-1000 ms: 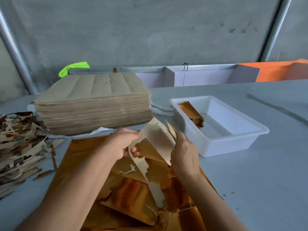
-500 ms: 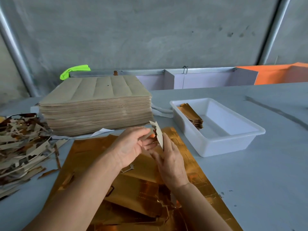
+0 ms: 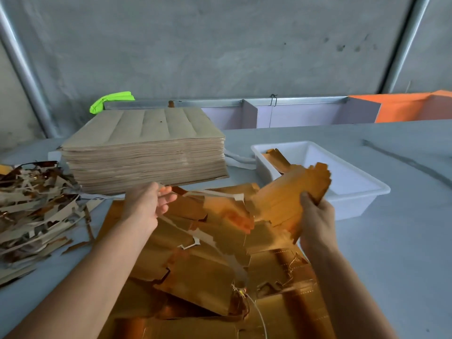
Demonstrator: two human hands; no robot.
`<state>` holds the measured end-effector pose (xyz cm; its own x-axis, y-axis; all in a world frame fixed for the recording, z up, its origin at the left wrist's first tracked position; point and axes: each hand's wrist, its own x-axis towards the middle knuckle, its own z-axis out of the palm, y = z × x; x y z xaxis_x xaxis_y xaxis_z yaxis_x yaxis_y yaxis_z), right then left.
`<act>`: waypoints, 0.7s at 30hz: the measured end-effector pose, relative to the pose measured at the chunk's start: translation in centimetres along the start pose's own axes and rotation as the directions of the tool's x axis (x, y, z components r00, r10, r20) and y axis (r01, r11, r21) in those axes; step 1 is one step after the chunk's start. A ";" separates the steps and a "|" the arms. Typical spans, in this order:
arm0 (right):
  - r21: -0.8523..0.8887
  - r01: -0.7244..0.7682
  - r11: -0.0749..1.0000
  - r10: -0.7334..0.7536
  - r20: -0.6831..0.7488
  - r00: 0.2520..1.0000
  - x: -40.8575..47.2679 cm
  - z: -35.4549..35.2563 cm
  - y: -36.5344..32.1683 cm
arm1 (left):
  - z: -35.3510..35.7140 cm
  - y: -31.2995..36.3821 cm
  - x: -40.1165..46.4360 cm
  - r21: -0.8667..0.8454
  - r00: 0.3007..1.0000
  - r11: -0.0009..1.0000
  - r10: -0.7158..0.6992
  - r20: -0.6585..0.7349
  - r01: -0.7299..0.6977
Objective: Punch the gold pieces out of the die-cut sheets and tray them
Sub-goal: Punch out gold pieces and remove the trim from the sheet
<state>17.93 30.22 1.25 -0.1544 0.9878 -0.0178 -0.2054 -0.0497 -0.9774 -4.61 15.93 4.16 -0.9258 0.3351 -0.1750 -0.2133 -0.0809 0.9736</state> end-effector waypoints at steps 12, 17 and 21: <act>-0.048 0.030 0.998 -0.036 -0.134 0.990 -1.3 -3.7 -2.6 | -1.6 -2.1 2.5 0.681 0.931 0.647 0.329 0.156 -0.343; -0.027 -0.013 1.000 0.011 -0.068 0.998 -3.0 -3.5 -1.4 | -0.7 -3.0 -1.4 0.852 0.790 0.004 0.379 0.483 -0.523; -0.043 -0.072 0.996 0.071 -0.028 0.997 -4.3 -3.1 -0.5 | -0.3 -2.5 -7.7 0.358 0.379 0.126 0.288 0.879 -0.925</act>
<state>21.70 26.40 1.17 -0.1413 0.9856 -0.0928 -0.1519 -0.1142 -0.9818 2.93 13.30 2.99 -0.1384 0.9292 0.3427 0.9414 0.0159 0.3370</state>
